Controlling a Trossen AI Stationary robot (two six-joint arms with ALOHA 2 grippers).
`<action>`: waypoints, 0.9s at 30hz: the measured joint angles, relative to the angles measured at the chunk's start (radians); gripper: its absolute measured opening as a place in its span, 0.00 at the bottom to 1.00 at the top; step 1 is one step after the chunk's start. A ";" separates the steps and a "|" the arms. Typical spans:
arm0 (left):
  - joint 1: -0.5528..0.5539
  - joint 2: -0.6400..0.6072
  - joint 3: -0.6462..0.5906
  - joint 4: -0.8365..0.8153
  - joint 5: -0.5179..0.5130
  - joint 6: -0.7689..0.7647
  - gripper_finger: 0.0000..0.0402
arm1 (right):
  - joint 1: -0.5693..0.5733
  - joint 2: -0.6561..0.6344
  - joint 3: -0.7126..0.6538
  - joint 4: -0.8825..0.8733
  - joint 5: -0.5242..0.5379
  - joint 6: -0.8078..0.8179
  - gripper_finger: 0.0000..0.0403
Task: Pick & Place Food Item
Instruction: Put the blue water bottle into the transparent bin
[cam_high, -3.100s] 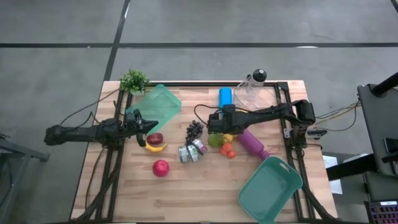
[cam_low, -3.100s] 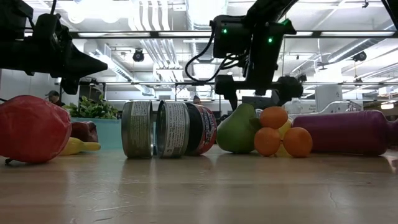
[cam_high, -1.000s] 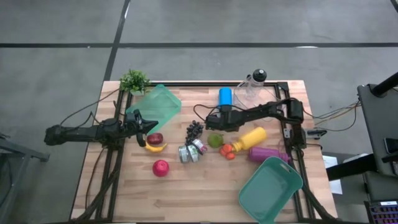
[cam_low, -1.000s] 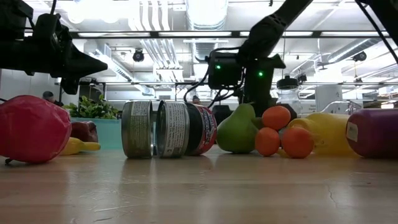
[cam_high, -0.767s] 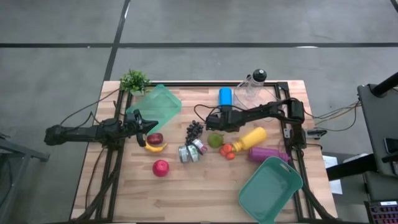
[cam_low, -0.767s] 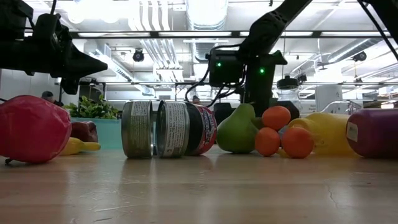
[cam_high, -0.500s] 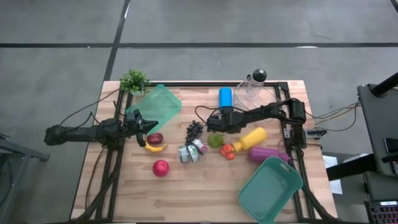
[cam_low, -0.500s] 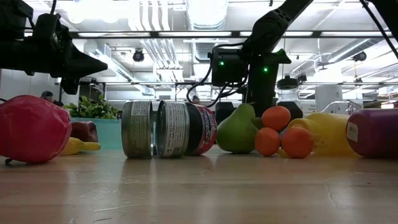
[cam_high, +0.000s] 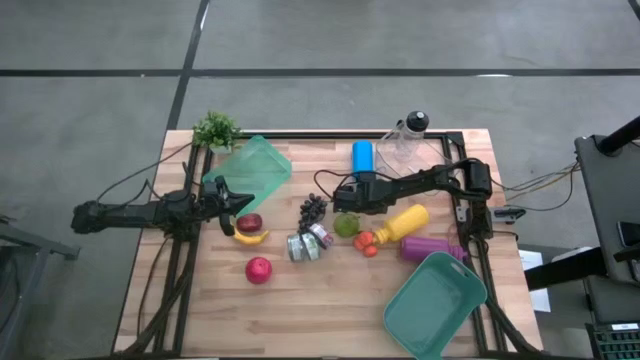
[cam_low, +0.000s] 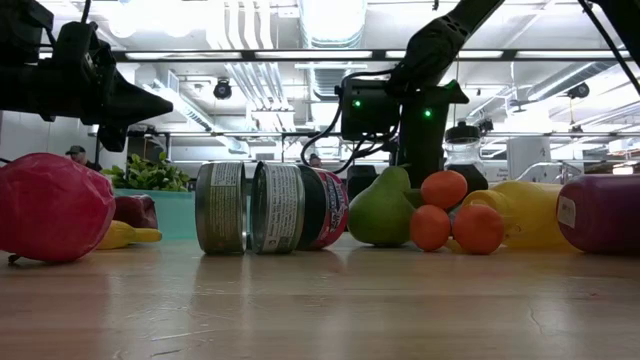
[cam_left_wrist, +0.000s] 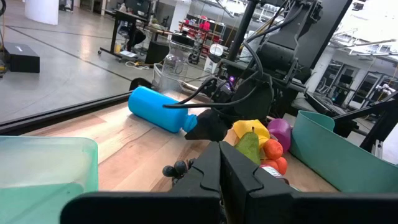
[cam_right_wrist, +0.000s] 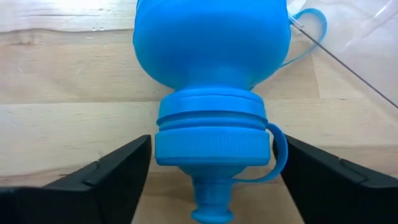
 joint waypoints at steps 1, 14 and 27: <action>0.000 0.000 0.000 0.000 0.000 0.000 0.00 | 0.000 0.000 0.000 0.000 0.000 0.001 0.75; 0.000 0.000 0.000 0.000 0.000 0.000 0.00 | 0.000 0.000 0.000 0.002 0.020 -0.001 0.52; 0.000 0.000 0.000 0.000 0.000 0.000 0.00 | 0.013 -0.039 0.002 -0.006 0.002 -0.061 0.52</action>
